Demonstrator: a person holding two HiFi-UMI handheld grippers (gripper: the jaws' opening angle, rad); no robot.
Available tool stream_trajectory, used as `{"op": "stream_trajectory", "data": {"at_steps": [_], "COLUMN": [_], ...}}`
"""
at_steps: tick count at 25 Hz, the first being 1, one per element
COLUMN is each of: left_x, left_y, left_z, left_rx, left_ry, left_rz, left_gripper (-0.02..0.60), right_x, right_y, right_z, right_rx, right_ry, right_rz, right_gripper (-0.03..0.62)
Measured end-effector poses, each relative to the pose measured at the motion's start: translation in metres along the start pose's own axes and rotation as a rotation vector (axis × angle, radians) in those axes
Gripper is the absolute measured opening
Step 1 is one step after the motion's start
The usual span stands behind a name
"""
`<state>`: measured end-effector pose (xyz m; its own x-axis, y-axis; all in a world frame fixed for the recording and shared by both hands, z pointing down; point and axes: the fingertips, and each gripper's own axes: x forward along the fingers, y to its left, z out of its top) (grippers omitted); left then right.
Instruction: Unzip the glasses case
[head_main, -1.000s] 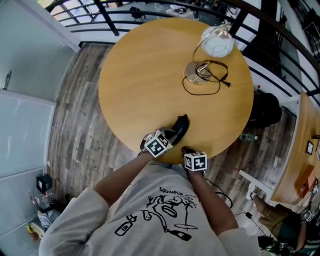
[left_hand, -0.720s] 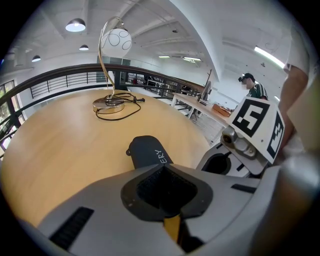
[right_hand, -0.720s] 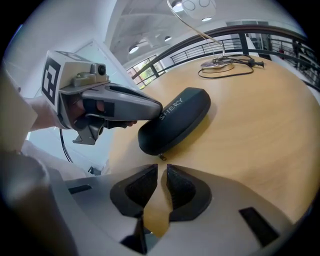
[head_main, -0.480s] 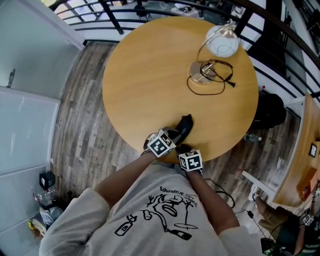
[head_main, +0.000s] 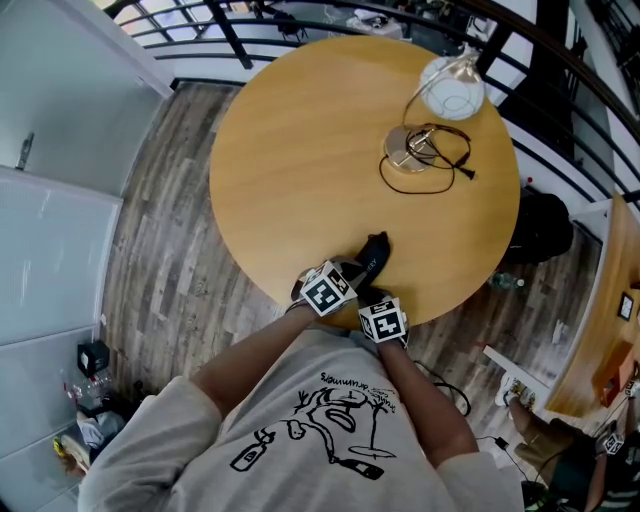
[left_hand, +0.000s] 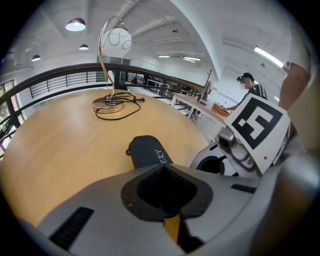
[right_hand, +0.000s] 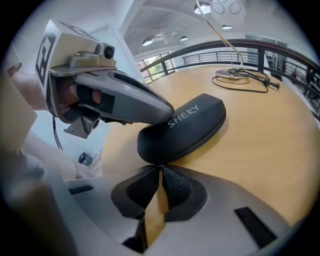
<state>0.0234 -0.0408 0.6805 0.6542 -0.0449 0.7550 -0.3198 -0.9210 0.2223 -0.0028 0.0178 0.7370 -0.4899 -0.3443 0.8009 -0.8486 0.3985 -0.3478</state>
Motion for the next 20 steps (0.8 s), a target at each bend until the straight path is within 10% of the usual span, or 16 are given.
{"op": "stream_trajectory", "data": {"at_steps": [20], "left_x": [-0.002], "left_y": [-0.003], "left_z": [0.000], "left_rx": [0.020], "left_ry": [0.006], "left_rz": [-0.008], "left_gripper": [0.008], "right_x": [-0.014], "right_y": [-0.027], "right_z": [0.003], "right_rx": [-0.084], "right_ry": [0.002], "right_rz": [-0.105], "right_gripper": [0.024]}}
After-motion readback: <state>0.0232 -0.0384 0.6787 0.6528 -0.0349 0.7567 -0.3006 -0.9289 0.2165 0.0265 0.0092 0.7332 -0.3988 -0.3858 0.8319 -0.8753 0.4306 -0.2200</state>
